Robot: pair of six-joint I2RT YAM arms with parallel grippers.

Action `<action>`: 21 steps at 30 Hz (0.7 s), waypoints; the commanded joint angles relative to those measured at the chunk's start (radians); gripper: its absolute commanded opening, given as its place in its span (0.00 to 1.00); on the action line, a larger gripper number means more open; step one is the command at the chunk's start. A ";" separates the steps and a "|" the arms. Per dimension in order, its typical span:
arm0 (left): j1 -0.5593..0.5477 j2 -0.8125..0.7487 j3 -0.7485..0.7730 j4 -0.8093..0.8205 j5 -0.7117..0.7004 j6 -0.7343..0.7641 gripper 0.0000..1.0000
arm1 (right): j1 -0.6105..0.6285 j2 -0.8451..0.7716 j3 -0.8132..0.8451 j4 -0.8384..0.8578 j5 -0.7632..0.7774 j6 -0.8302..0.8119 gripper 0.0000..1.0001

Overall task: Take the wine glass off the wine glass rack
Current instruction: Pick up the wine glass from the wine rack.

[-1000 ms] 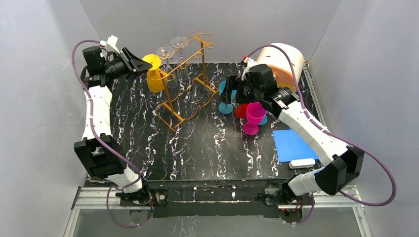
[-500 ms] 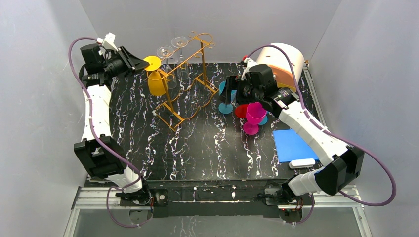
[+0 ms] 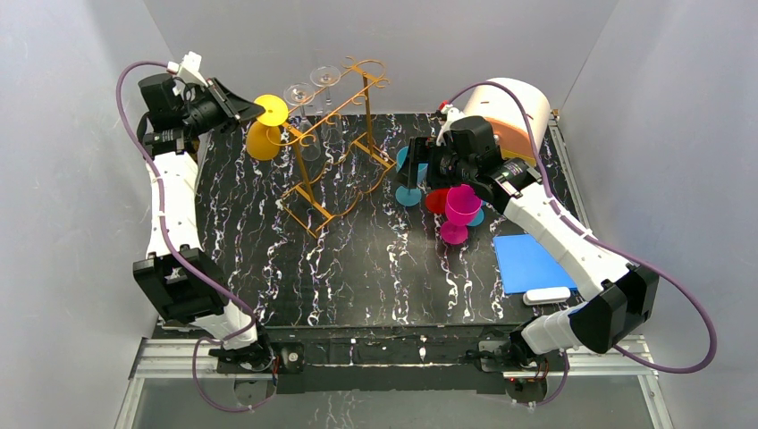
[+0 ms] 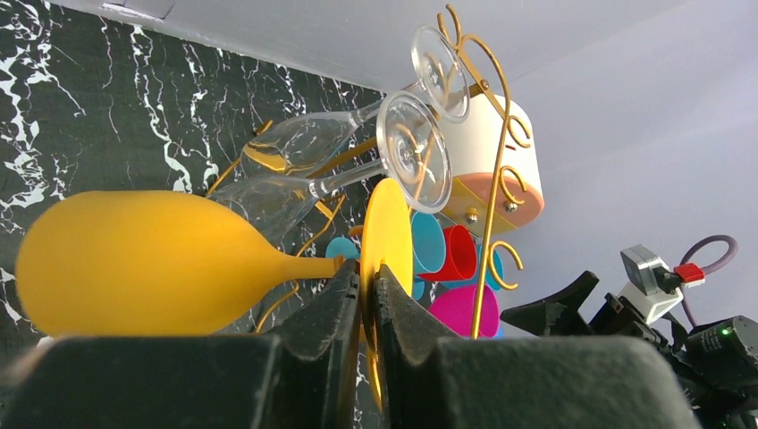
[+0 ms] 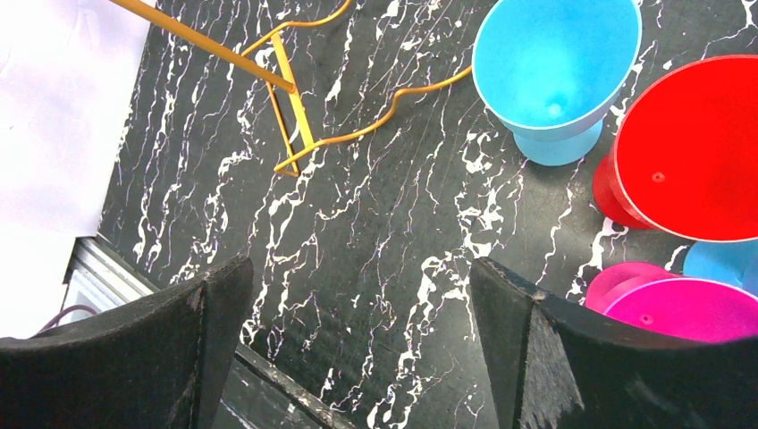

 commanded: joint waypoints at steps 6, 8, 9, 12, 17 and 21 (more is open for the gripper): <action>-0.002 0.003 0.008 0.156 0.001 -0.159 0.00 | -0.005 -0.015 0.008 0.034 -0.011 0.021 0.99; -0.002 0.012 0.007 0.172 0.000 -0.178 0.00 | -0.005 -0.021 0.005 0.033 -0.003 0.018 0.99; -0.002 0.012 0.007 0.178 -0.008 -0.186 0.00 | -0.006 -0.024 0.006 0.032 0.000 0.015 0.99; 0.000 0.003 -0.009 0.217 -0.029 -0.211 0.00 | -0.006 -0.035 0.005 0.030 0.009 0.011 0.99; 0.000 -0.009 -0.033 0.286 -0.037 -0.264 0.00 | -0.006 -0.040 0.000 0.032 0.012 0.010 0.99; 0.000 -0.016 -0.058 0.362 -0.043 -0.315 0.00 | -0.006 -0.050 -0.004 0.028 0.017 0.009 0.99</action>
